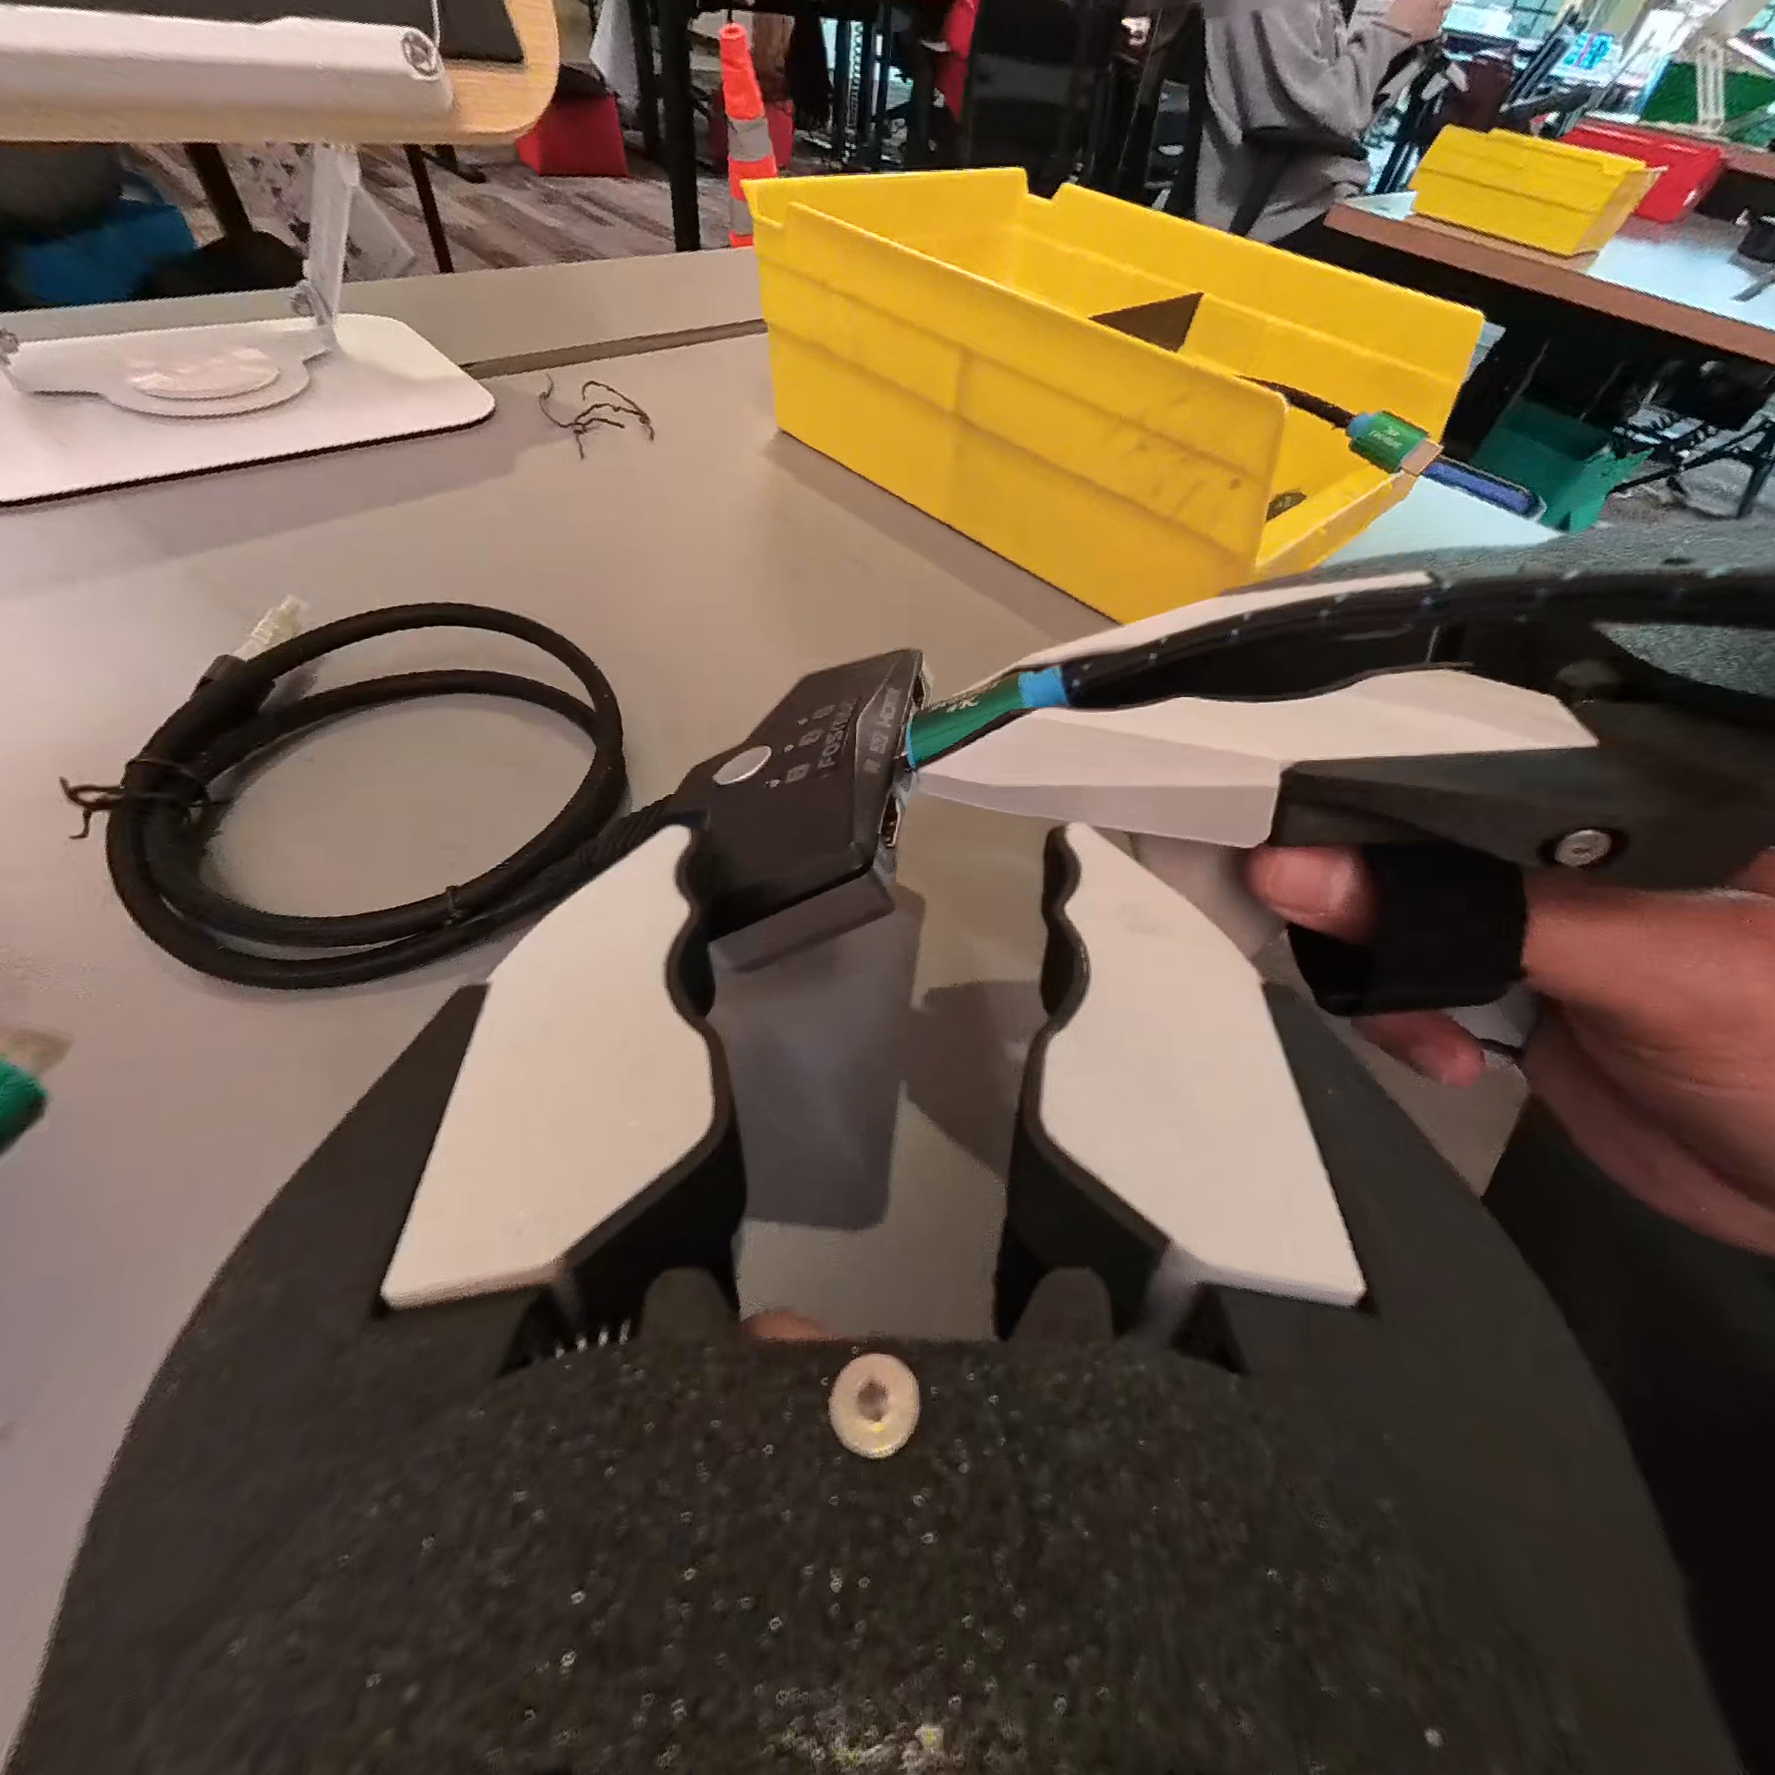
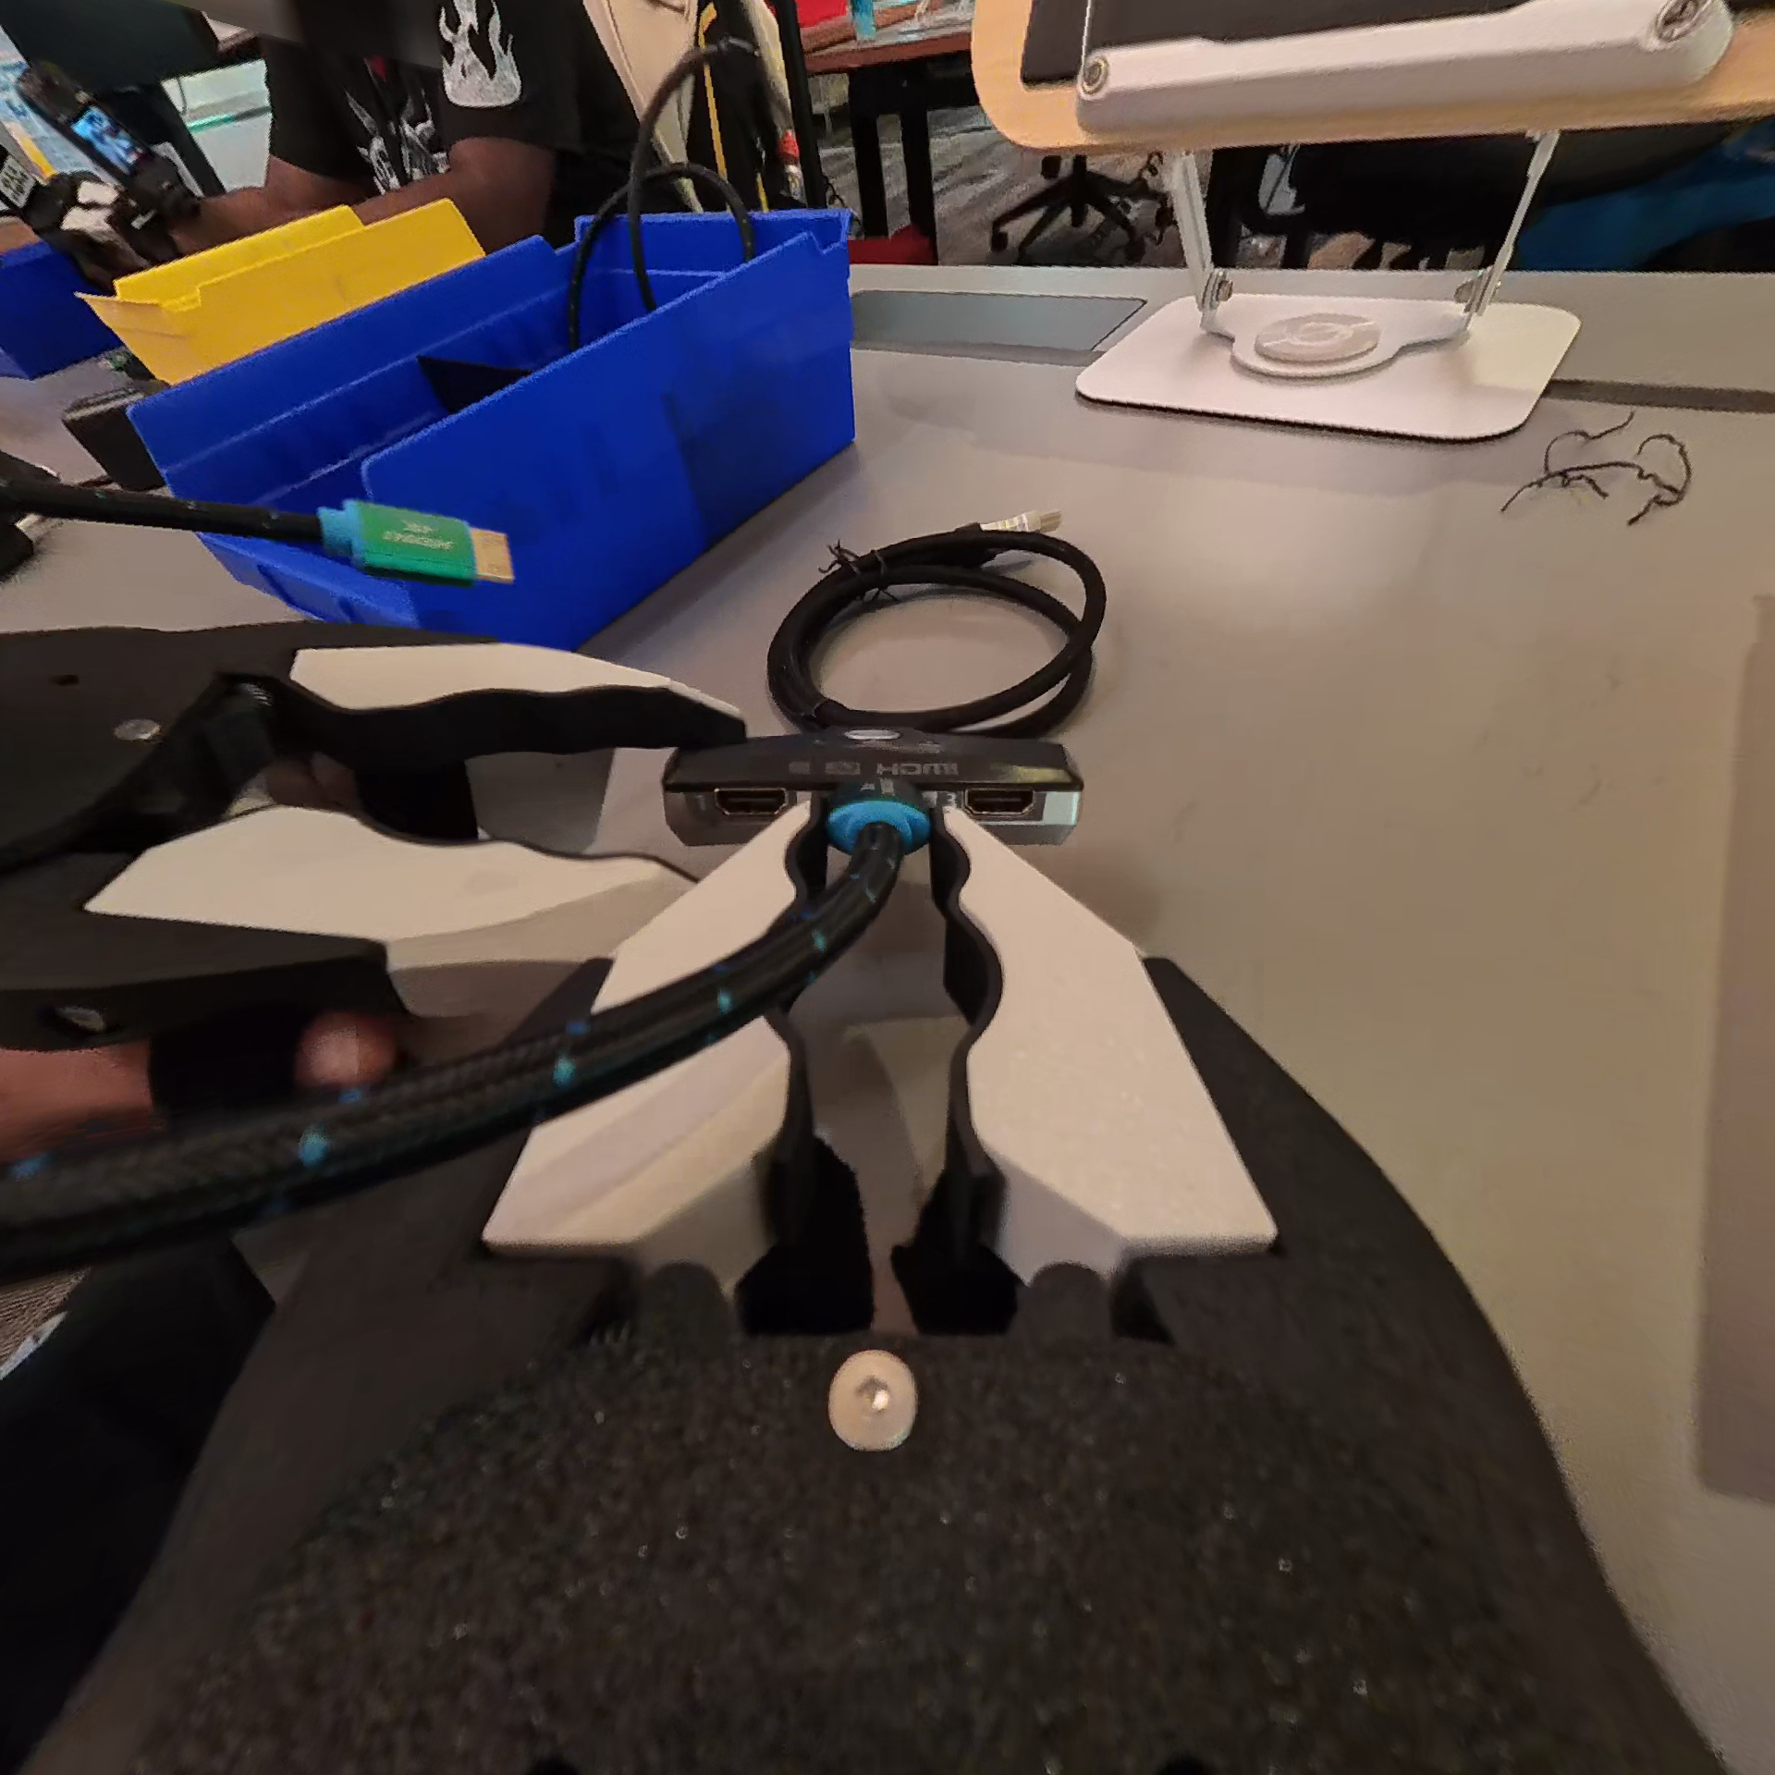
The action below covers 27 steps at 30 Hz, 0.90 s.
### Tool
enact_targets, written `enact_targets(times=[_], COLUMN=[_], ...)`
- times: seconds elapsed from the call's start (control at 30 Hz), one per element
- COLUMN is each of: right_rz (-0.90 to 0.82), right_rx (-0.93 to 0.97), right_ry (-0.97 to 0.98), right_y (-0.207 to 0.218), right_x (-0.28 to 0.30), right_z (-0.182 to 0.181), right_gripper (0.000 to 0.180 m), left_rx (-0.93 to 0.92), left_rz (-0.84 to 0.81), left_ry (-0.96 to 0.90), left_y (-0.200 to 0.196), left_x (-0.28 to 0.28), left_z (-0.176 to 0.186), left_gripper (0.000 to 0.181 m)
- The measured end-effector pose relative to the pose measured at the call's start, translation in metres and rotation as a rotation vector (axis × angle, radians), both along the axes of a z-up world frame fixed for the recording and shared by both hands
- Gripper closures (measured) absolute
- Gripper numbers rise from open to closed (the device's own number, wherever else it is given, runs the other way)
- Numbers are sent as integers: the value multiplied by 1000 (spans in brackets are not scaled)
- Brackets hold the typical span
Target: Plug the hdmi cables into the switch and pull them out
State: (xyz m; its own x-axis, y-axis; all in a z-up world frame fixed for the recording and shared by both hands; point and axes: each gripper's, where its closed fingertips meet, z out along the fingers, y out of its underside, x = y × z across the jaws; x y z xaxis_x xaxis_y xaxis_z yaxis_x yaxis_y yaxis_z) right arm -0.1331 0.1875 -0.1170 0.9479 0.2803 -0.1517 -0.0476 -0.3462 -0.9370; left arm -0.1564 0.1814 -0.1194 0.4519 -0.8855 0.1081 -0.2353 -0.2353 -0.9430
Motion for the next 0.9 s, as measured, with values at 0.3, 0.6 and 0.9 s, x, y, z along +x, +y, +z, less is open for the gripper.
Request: enact_targets(times=[0.3, 0.6, 0.9], right_rz=[30, 39, -40], right_rx=[-41, -39, 34], right_ry=[12, -25, 46], right_y=[-4, -1, 6], right_x=[-8, -14, -9], right_z=[-12, -15, -5], right_gripper=[159, 159, 159], left_rx=[-167, -243, -253], left_rz=[68, 54, 74], left_ry=[-5, 31, 13], left_y=[15, 21, 24], left_x=[-11, -14, -12], left_z=[-12, -23, -21], left_gripper=[124, 132, 132])
